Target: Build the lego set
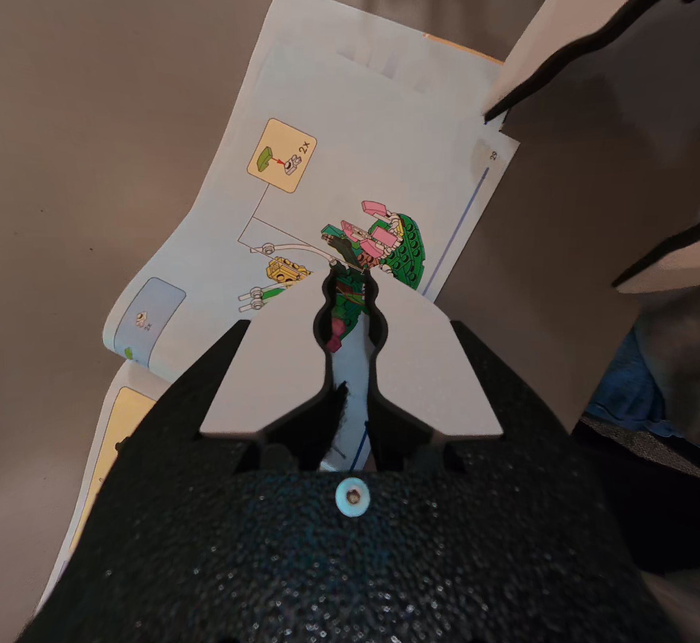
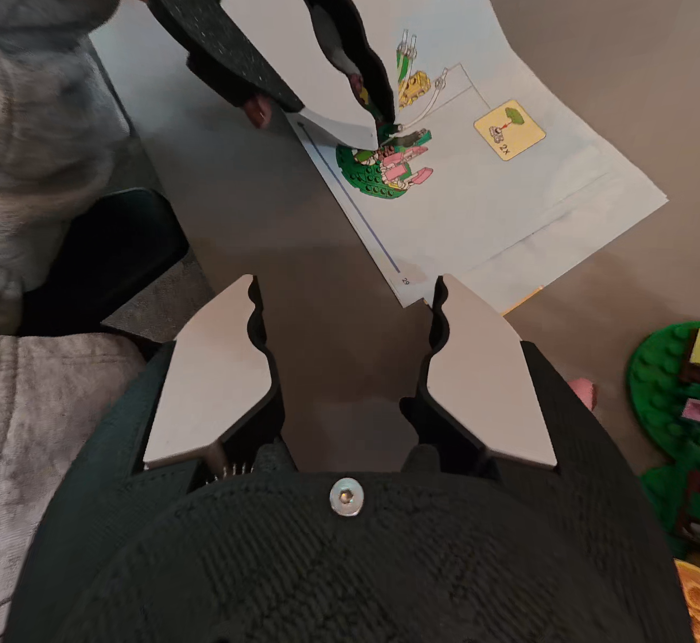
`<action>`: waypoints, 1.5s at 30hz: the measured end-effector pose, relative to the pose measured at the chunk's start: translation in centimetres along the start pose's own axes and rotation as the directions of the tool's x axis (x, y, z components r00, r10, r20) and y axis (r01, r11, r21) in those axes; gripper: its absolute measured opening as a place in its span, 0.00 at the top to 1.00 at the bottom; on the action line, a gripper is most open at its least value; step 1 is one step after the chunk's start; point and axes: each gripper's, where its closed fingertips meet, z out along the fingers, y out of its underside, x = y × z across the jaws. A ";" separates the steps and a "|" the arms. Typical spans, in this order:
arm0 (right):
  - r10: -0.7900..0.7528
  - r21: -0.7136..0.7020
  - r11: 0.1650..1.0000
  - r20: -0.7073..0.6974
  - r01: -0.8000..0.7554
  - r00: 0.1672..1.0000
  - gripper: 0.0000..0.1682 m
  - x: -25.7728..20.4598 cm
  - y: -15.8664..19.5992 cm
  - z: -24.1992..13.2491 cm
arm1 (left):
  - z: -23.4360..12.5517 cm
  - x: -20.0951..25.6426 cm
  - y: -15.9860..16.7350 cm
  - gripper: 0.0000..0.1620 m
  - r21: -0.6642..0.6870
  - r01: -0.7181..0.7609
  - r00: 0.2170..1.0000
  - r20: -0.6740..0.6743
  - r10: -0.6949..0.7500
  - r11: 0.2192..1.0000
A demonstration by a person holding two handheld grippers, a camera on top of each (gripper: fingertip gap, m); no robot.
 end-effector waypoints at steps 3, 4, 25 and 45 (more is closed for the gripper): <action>-0.006 -0.046 0.999 -0.026 0.005 1.000 0.48 0.1 0.3 0.6 | 0.0 0.0 0.0 0.92 0.015 -0.004 1.000 -0.004 0.004 1.000; -0.003 -0.053 0.999 -0.027 0.002 1.000 0.48 0.1 0.4 0.7 | 0.0 0.0 0.0 0.92 0.021 -0.007 1.000 -0.003 0.007 1.000; 0.036 0.034 0.999 0.041 -0.038 0.998 0.49 -0.3 -0.9 1.1 | 0.1 0.2 -0.3 0.92 0.088 -0.031 0.999 -0.037 0.034 0.996; 0.009 0.155 0.988 0.078 -0.021 0.997 0.50 -0.6 -2.1 1.0 | -1.4 2.3 0.0 0.67 0.183 -0.115 0.991 -0.044 0.125 0.976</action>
